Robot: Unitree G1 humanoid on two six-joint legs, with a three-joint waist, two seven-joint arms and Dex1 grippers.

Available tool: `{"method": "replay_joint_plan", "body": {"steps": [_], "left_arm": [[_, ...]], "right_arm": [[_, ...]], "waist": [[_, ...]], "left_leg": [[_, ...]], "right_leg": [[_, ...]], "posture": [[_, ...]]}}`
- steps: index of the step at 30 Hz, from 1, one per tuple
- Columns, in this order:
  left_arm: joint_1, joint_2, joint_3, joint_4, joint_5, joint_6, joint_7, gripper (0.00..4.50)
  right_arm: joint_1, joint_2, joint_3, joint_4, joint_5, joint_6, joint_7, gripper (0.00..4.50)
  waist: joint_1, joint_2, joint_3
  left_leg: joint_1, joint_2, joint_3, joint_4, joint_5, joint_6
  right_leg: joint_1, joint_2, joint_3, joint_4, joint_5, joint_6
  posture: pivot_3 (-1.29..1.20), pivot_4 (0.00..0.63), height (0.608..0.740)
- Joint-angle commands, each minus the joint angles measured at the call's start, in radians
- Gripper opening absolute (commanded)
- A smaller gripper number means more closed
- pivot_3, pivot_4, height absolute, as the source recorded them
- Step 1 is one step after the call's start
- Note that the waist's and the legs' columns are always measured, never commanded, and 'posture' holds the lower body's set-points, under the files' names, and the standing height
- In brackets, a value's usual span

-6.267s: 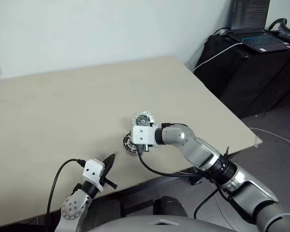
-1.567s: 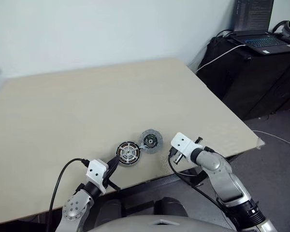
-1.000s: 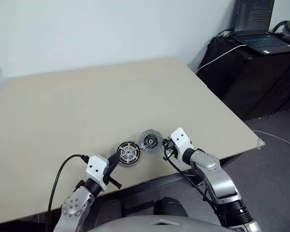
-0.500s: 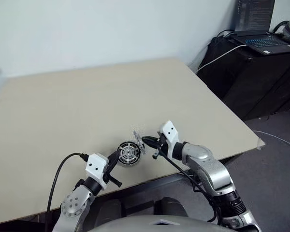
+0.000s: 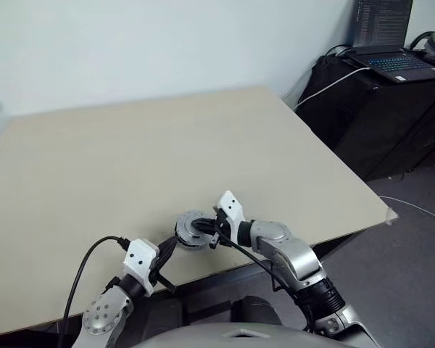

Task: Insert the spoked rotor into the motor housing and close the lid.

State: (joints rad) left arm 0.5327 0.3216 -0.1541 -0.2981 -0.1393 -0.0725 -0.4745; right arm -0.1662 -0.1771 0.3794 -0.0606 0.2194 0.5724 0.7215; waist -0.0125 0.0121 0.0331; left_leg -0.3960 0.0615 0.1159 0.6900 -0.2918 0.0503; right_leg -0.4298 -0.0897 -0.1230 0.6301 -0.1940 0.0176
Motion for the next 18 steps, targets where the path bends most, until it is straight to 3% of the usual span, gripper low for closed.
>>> {"method": "replay_joint_plan", "body": {"steps": [1, 8, 13, 18], "left_arm": [[0.001, 0.01, 0.006, -0.078, -0.022, 0.013, -0.008, 0.0], [-0.01, 0.0, -0.003, -0.102, -0.02, 0.037, -0.003, 0.0], [-0.014, -0.006, -0.004, -0.079, -0.015, 0.011, -0.005, 0.0], [-0.016, -0.007, -0.002, -0.04, -0.011, -0.024, -0.009, 0.0]], "right_arm": [[-0.024, 0.019, 0.013, 0.024, -0.001, -0.027, 0.003, 0.05], [-0.052, 0.037, 0.011, 0.102, -0.042, -0.081, -0.036, 0.05], [-0.067, -0.005, -0.001, 0.04, -0.045, -0.135, -0.007, 0.05], [-0.102, -0.059, 0.016, 0.057, -0.073, -0.205, 0.039, 1.63]], "waist": [[0.001, 0.0, 0.0], [0.0, 0.001, 0.0], [0.0, 0.001, 0.0], [0.0, 0.001, 0.0]], "left_leg": [[0.0, 0.0, 0.0, 0.0, 0.0, 0.0], [0.0, 0.0, 0.0, 0.0, 0.0, 0.0], [0.0, 0.0, 0.0, 0.0, 0.0, 0.0], [0.0, 0.0, 0.0, 0.0, 0.0, 0.0]], "right_leg": [[0.0, 0.0, 0.0, 0.0, 0.0, 0.0], [0.0, 0.0, 0.0, 0.0, 0.0, 0.0], [0.0, 0.0, 0.0, 0.0, 0.0, 0.0], [0.0, 0.0, 0.0, 0.0, 0.0, 0.0]], "posture": [[0.0, 0.0, 0.74], [0.0, 0.0, 0.74], [0.0, 0.0, 0.74], [0.0, 0.0, 0.74]]}}
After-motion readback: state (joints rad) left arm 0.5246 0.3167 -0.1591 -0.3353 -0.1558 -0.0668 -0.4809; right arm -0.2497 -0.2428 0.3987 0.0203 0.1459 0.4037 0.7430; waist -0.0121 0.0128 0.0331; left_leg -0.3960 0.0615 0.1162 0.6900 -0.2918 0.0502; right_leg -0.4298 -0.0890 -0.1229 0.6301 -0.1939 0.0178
